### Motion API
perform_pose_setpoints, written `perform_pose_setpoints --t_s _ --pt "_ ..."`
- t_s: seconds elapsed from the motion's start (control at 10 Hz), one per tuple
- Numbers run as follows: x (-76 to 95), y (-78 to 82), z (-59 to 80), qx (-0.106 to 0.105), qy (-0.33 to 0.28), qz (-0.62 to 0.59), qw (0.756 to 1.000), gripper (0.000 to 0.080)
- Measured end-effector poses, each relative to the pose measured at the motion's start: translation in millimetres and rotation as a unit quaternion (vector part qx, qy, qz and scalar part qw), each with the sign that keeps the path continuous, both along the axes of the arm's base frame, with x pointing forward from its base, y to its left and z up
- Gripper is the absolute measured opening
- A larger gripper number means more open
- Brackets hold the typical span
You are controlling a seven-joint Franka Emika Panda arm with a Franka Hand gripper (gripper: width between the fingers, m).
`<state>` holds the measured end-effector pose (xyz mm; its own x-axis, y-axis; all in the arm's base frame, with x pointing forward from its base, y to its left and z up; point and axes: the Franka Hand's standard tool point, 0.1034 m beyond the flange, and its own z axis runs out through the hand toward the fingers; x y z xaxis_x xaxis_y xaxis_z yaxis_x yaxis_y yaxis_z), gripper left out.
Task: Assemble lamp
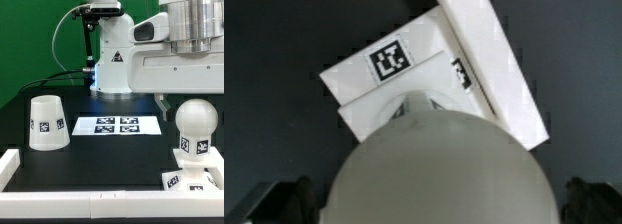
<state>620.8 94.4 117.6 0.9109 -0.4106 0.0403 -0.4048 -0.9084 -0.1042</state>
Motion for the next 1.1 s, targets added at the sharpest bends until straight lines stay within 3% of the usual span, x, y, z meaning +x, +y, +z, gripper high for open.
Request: perform_pose_setpoints --t_s 0.1,0.4,0.6,0.7,0.9,1.1 --pt "2.8 -1.3 1.1 -0.027 -0.016 0.133 0.991 0.0699" --pt "4.9 -3.4 0.5 -0.05 -0.028 0.325 0.944 0.0699" --pt "6.1 -6.0 -0.2 -0.056 -0.036 0.341 0.938 0.0699" --pt "6.0 -5.9 -0.5 -0.055 -0.035 0.332 0.941 0.0574" --pt "6.2 -6.1 -0.4 -0.054 -0.035 0.322 0.944 0.0574" --pt "6.8 -6.5 0.4 -0.048 -0.032 0.249 0.967 0.0574"
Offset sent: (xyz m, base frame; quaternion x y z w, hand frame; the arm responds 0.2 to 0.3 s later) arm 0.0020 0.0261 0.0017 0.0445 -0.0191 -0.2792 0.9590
